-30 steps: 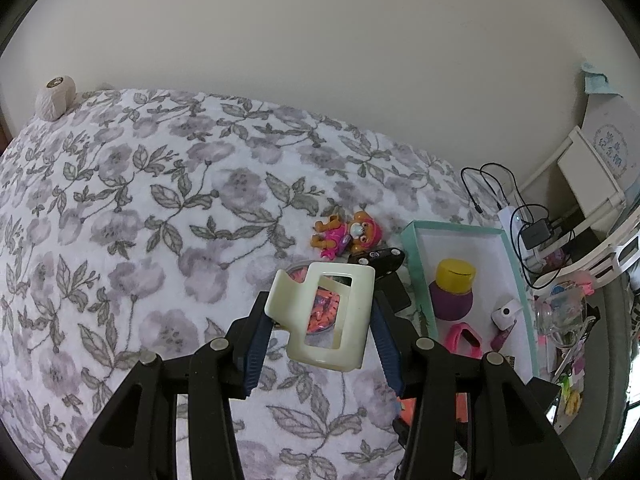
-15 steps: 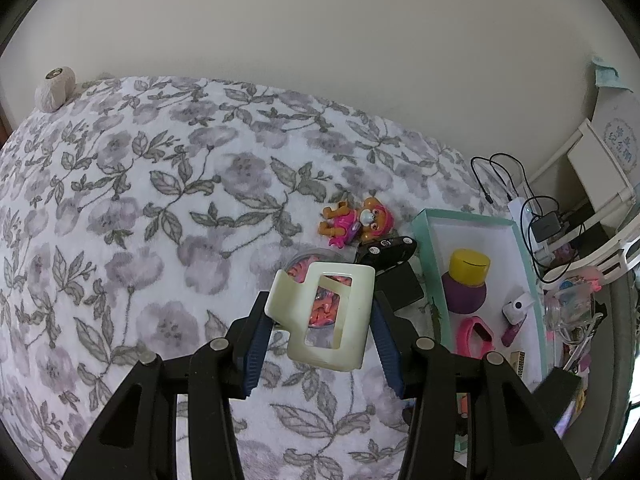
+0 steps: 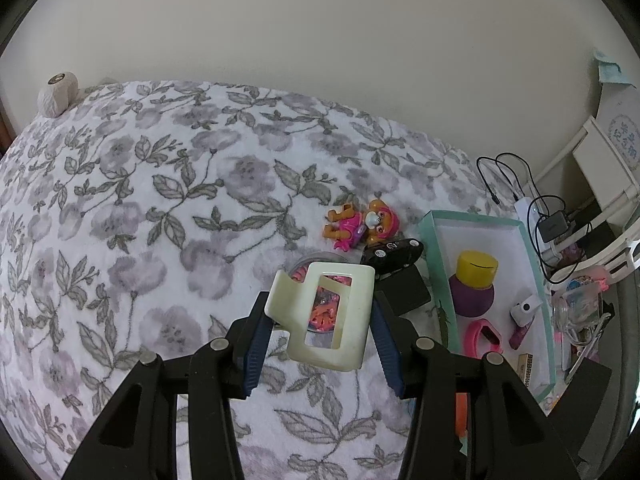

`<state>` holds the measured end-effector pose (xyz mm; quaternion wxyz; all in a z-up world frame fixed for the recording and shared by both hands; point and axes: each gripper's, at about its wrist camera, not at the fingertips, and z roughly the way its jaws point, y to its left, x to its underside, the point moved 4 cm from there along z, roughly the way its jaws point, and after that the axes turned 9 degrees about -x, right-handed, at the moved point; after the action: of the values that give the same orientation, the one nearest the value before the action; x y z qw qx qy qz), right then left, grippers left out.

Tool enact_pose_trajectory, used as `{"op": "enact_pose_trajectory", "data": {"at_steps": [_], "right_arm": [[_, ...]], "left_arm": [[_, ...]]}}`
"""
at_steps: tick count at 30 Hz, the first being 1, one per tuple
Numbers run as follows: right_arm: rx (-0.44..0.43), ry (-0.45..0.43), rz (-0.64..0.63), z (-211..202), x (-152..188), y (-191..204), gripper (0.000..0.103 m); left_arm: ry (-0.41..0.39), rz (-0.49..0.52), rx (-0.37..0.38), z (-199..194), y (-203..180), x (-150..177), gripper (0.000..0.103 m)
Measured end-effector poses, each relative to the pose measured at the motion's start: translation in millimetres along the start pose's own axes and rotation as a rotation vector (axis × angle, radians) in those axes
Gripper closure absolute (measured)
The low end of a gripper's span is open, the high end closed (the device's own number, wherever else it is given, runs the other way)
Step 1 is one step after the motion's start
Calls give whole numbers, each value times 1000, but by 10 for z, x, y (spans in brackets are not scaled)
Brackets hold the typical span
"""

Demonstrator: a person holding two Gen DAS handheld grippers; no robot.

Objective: Organize rigid objects

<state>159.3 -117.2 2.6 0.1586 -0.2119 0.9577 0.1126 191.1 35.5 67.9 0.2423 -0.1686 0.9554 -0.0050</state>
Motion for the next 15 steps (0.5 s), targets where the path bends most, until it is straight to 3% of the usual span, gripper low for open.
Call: {"op": "enact_pose_trajectory", "data": {"at_steps": [11, 14, 15], "right_arm": [[42, 25, -51, 226, 31, 11, 80], [19, 2, -26, 106, 8, -38, 77], [12, -3, -20, 77, -2, -46, 71]], "left_arm": [[1, -13, 7, 1, 24, -15, 53], [6, -19, 15, 10, 30, -13, 53], [6, -19, 16, 8, 28, -11, 53]]}}
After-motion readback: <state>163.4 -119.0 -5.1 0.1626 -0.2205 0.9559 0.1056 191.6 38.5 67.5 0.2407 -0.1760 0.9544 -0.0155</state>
